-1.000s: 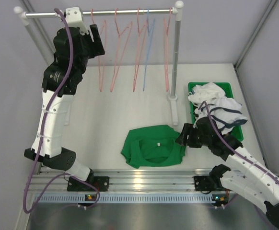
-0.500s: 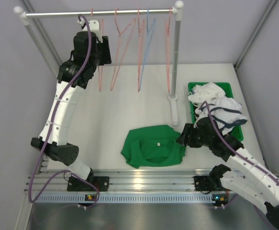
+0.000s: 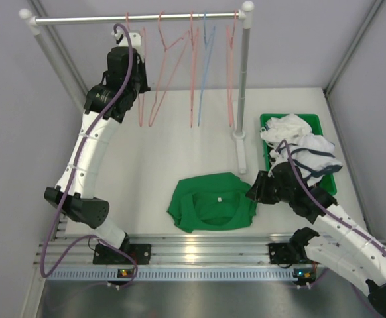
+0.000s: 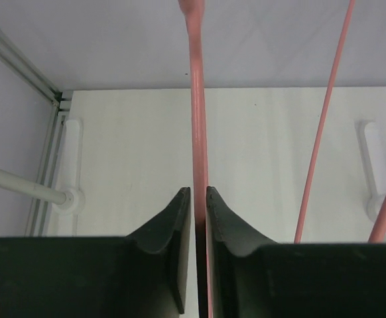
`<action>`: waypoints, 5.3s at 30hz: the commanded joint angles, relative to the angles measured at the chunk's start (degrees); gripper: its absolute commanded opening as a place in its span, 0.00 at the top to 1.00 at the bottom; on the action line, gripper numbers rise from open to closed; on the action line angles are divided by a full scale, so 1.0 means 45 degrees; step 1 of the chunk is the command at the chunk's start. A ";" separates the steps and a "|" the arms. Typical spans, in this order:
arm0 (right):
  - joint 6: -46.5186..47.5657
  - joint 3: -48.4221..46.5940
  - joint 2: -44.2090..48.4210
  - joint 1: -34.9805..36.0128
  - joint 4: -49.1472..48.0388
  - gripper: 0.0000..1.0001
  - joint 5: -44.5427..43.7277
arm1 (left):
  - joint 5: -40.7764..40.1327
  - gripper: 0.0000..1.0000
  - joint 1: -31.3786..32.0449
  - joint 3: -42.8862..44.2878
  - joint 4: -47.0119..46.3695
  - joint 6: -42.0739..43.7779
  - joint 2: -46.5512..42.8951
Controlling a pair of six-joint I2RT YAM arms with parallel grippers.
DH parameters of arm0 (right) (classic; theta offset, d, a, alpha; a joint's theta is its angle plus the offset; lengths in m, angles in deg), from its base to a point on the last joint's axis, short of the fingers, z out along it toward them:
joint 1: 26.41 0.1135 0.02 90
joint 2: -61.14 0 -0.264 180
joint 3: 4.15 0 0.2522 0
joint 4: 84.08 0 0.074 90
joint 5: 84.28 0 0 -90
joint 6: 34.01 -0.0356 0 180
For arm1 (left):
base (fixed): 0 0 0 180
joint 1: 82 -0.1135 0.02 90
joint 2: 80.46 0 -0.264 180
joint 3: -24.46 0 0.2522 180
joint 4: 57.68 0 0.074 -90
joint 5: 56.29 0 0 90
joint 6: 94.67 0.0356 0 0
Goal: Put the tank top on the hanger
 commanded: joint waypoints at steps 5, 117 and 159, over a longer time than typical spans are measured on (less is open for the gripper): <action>0.0022 0.0134 0.0114 -0.0168 -0.0552 0.71 0.0027 | -0.0569 0.99 -0.0057 0.0296 -0.0756 0.0483 -0.0430; 0.0666 -0.1331 -0.3558 0.1726 -0.0689 0.72 -0.1808 | 0.6444 1.00 0.7697 -1.2478 0.1334 -0.3268 -0.8477; -0.0466 -0.1799 -0.5764 0.3445 -0.0611 0.58 -0.4425 | 0.8122 1.00 0.7717 -1.2516 0.1822 -0.1529 -0.7637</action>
